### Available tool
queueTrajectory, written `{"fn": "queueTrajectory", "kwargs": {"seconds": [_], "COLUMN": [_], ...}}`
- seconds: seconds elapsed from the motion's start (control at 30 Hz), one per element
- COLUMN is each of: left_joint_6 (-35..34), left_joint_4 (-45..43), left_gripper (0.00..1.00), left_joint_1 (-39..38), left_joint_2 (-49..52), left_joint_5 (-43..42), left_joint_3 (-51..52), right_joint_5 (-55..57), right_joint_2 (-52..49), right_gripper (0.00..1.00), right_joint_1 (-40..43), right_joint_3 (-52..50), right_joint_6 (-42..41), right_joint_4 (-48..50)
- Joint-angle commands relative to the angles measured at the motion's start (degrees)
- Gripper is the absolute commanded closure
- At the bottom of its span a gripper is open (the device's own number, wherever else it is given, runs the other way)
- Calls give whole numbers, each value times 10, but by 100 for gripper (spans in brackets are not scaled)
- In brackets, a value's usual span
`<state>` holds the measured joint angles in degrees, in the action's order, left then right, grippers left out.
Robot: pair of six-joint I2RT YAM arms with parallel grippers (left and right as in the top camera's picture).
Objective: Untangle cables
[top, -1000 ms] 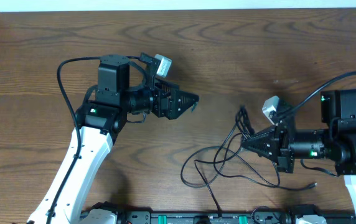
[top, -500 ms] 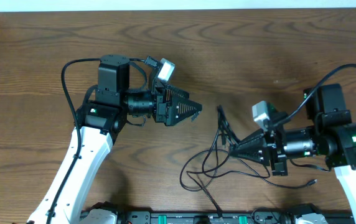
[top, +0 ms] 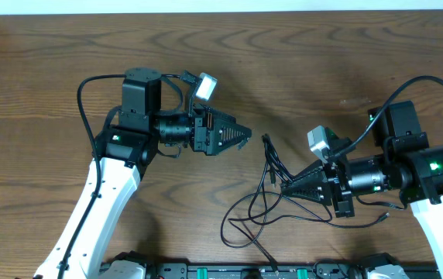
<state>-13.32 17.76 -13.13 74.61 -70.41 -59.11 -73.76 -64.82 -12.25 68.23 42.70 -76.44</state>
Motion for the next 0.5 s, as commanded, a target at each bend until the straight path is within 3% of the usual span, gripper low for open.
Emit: {"fn": "queueTrajectory", "kwargs": {"seconds": [0.0, 0.37, 0.47], "left_joint_6": [-1, -4, -77], "left_joint_4": [-1, -9, -22], "left_gripper": [2, 2, 2], "left_joint_1": [2, 2, 2], "left_joint_2": [-5, -5, -5], "left_joint_5": [-9, -9, -9], "left_joint_3": [-12, -12, -12], "right_joint_5": [-31, -46, -29], "right_joint_2": [0, 0, 0], "right_gripper": [99, 99, 99], "right_joint_1": [-6, -6, -6], "right_joint_3": [1, 1, 0], "right_joint_6": [13, 12, 6], "right_joint_4": [1, 1, 0]}}
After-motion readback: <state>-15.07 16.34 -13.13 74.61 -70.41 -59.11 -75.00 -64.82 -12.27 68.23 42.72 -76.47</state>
